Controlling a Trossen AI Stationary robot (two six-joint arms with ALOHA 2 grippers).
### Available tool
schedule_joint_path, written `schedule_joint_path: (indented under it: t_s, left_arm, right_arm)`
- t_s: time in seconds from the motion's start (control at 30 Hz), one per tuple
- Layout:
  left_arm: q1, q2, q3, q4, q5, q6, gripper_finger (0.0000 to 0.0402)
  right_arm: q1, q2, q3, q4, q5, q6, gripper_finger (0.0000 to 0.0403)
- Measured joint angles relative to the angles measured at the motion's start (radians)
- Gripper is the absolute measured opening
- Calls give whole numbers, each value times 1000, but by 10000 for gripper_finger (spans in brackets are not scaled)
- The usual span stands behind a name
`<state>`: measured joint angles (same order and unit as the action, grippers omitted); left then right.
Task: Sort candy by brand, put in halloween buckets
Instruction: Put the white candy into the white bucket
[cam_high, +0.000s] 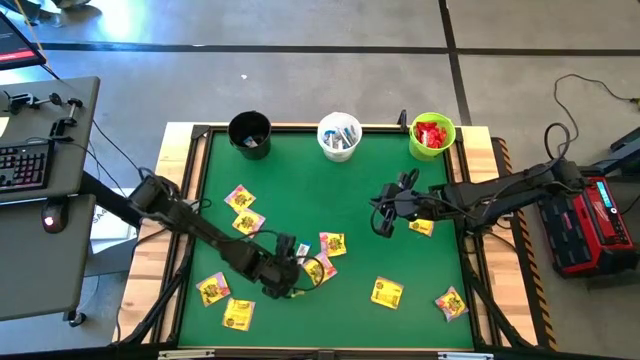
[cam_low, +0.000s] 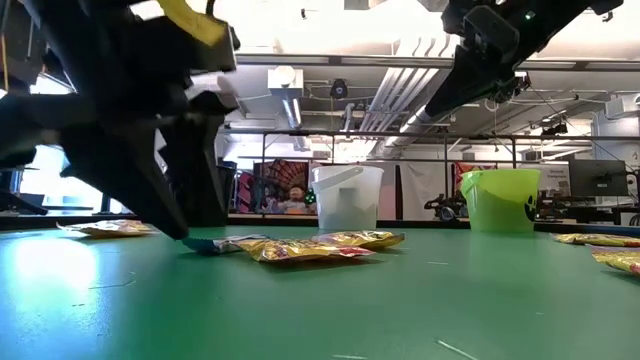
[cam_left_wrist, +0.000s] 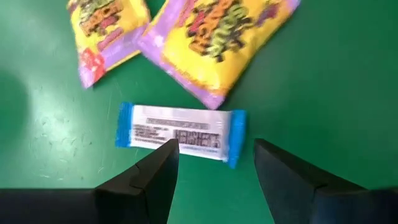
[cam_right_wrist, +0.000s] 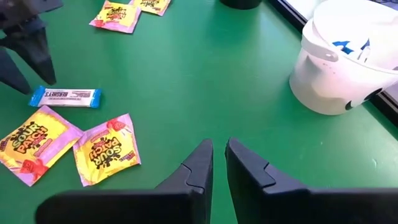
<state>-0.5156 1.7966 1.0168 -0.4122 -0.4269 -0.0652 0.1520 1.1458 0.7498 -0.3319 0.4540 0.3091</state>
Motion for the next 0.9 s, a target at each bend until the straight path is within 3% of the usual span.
schedule_joint_path:
  t_s: [0.23, 0.73, 0.9]
  left_arm:
    - [27, 53, 0, 38, -9, 6, 181]
    - [34, 65, 1, 53, -14, 44, 16]
    - [44, 63, 12, 40, 22, 0, 3]
  right_arm:
    - [-2, 0, 0, 0, 2, -23, 32]
    - [-2, -1, 0, 0, 8, -23, 32]
    - [-2, -1, 0, 0, 8, -30, 32]
